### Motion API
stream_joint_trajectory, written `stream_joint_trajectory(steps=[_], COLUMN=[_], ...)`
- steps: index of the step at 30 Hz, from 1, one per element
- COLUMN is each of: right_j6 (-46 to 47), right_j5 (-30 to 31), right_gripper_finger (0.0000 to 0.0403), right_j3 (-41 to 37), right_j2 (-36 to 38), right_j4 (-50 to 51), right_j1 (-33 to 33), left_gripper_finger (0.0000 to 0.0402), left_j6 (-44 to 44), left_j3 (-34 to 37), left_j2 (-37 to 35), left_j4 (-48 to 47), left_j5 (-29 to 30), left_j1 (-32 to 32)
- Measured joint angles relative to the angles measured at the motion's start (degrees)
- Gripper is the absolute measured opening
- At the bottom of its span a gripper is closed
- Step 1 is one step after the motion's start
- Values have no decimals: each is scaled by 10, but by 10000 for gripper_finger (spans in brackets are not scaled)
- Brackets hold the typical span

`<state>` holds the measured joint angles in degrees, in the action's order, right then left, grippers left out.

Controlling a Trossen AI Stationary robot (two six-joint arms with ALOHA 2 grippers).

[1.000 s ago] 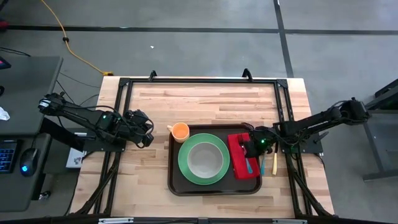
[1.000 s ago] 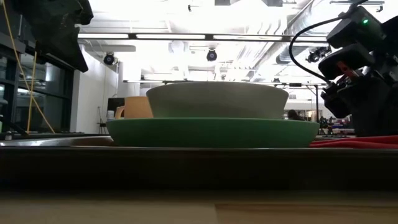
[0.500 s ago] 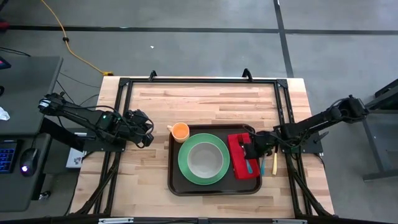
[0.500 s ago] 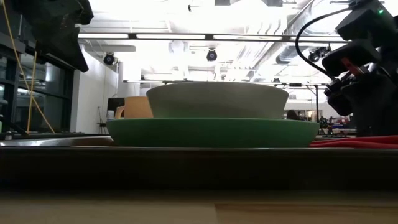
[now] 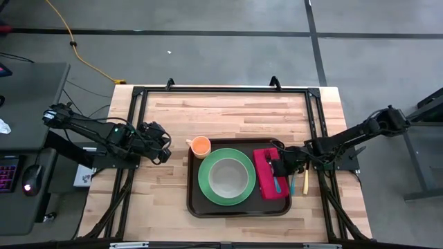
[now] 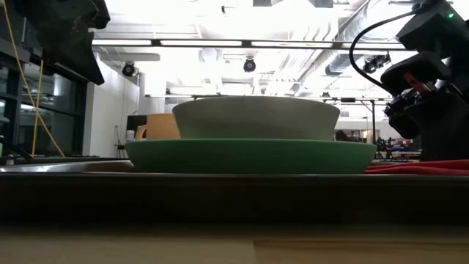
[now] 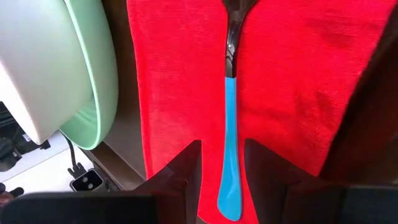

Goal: Set up tray
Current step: Adjust the table napkin on the serving tray

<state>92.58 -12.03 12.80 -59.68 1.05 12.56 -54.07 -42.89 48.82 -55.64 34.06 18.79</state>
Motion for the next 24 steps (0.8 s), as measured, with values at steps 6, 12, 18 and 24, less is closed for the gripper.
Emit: stream_joint_trajectory(steps=[6,12,18,24], right_j6=[4,18,40,53], right_j5=[0,-2,23,32], right_gripper_finger=[99,99,99,99], right_j3=[0,0,0,0], right_j2=[0,0,-1,-1], right_j4=[0,0,0,0], right_j1=[0,14,38,49], left_gripper_finger=[44,44,44,44], left_j6=[0,0,0,0], left_j3=[0,0,0,0], left_j2=[0,0,0,0], left_j4=[0,0,0,0], left_j5=[0,0,0,0], left_j1=[0,0,0,0])
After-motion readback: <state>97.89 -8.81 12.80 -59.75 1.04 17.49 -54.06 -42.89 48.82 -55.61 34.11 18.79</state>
